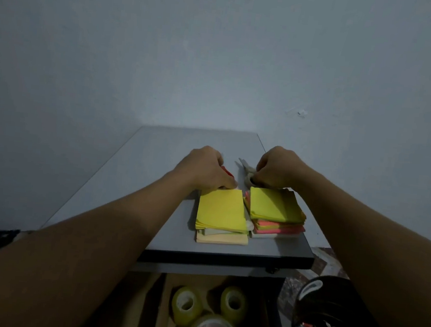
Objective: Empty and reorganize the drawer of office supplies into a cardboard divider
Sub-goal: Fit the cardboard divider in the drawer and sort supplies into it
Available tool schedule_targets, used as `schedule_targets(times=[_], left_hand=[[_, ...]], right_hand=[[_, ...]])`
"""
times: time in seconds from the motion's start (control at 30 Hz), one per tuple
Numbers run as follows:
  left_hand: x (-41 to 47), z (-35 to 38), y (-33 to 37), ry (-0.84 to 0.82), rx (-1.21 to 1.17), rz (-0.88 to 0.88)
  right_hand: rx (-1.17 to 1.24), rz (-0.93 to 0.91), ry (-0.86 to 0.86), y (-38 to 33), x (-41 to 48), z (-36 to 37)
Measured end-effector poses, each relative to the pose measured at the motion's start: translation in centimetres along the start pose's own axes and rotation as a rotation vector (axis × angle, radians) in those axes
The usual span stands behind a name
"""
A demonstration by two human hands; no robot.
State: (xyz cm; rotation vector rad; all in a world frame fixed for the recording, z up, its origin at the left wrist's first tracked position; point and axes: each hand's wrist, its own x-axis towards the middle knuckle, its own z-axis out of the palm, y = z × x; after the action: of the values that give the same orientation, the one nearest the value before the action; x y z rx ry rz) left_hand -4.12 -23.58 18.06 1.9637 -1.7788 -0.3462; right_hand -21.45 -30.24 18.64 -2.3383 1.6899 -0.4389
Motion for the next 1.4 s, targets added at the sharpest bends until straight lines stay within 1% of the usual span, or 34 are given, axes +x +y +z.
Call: schedule_targets(times=[0.2, 0.47, 0.7, 0.9, 1.03, 1.2, 1.4], left_hand=[[0.3, 0.4, -0.6, 0.084, -0.009, -0.003], [-1.4, -1.4, -1.5, 0.191, -0.112, 0.03], [-9.3, -6.7, -3.3, 0.237, -0.248, 0.086], [-18.6, -9.2, -6.0, 0.24, -0.274, 0.102], [-24.2, -9.2, -7.6, 0.194, -0.313, 0.076], [-29.7, -7.9, -10.2, 0.149, -0.359, 0.065], [-33.1, -5.8, -12.5, -0.046, -0.316, 0.027]], right_hand=[[0.002, 0.007, 0.06, -0.2, 0.0, 0.5], [0.105, -0.003, 0.134, -0.3, -0.9, -0.6], [0.286, -0.065, 0.197, -3.0, -6.6, -4.2], [0.424, -0.115, 0.169, -6.0, -13.1, -4.5], [0.533, -0.133, 0.148, -7.4, -17.7, -3.3], [0.573, -0.103, 0.149, -7.6, -21.5, -1.1], [0.594, -0.142, 0.134, -7.0, -24.4, 0.4]])
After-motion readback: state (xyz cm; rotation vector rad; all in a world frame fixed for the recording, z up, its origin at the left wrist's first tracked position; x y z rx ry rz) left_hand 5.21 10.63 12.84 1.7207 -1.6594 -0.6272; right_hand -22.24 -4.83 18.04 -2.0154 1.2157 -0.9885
